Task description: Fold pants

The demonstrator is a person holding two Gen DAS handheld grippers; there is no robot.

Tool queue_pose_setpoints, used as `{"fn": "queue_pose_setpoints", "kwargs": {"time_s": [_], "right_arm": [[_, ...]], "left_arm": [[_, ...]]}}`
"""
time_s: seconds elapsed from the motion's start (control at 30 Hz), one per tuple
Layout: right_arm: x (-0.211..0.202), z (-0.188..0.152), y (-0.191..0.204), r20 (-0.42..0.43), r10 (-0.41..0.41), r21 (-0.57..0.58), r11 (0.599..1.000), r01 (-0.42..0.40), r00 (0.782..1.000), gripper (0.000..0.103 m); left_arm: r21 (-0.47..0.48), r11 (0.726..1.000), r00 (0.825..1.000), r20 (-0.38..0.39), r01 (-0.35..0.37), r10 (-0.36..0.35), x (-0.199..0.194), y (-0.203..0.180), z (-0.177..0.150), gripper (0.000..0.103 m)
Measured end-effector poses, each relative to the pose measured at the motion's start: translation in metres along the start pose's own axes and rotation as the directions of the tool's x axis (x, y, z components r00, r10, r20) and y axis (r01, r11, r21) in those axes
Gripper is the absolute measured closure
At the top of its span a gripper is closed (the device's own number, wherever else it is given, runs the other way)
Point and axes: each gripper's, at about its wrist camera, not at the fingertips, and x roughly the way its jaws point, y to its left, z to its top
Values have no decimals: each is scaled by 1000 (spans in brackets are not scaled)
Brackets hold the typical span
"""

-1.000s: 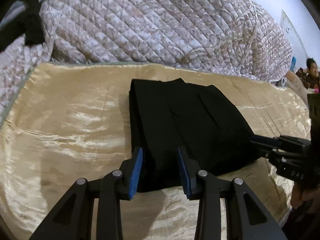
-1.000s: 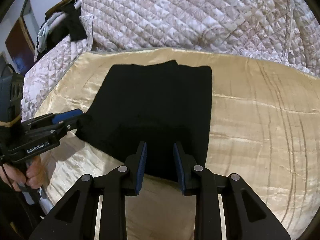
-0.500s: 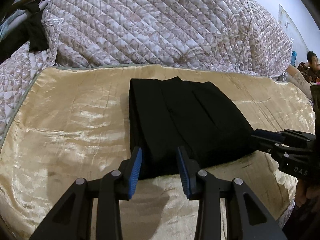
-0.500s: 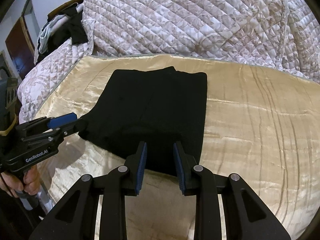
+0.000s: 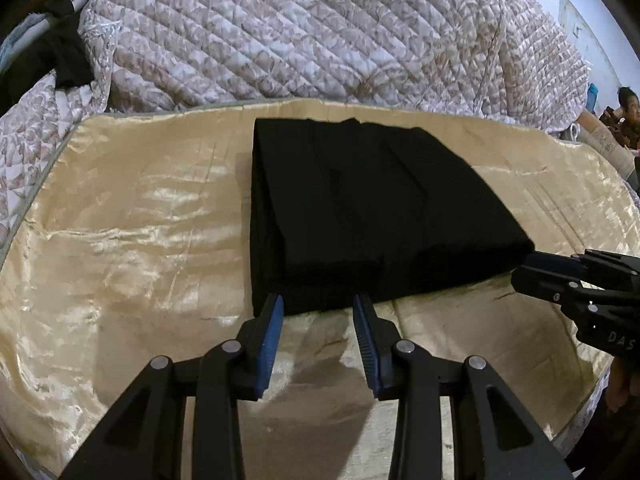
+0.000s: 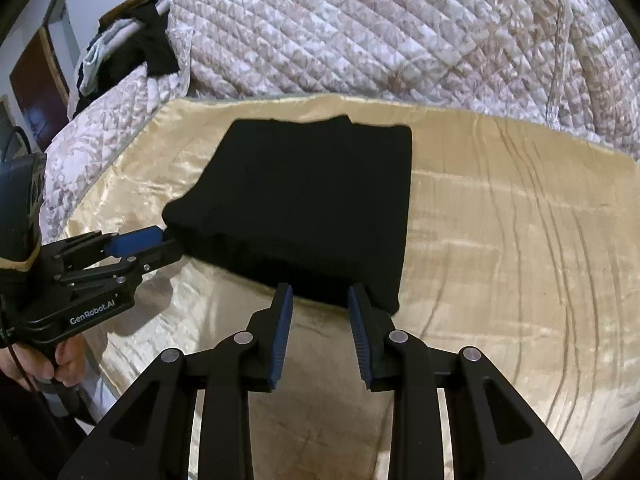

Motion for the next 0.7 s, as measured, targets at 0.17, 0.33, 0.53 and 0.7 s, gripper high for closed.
{"fn": "queue_pose_setpoints", "kwargs": {"time_s": [0.17, 0.33, 0.53, 0.7], "right_arm": [[13, -5, -8, -65, -32, 27, 999, 34, 997, 73], [15, -6, -5, -73, -36, 19, 999, 37, 997, 66], [14, -8, 0, -73, -50, -12, 999, 50, 996, 57], [15, -8, 0, -73, -55, -19, 998, 54, 996, 56]], "left_arm": [[-5, 1000, 999, -39, 3, -3, 10, 1, -4, 60], [8, 1000, 1000, -30, -4, 4, 11, 1, -6, 53], [11, 1000, 999, -32, 5, -5, 11, 1, -8, 44], [21, 1000, 999, -34, 0, 1, 13, -1, -9, 41]]}}
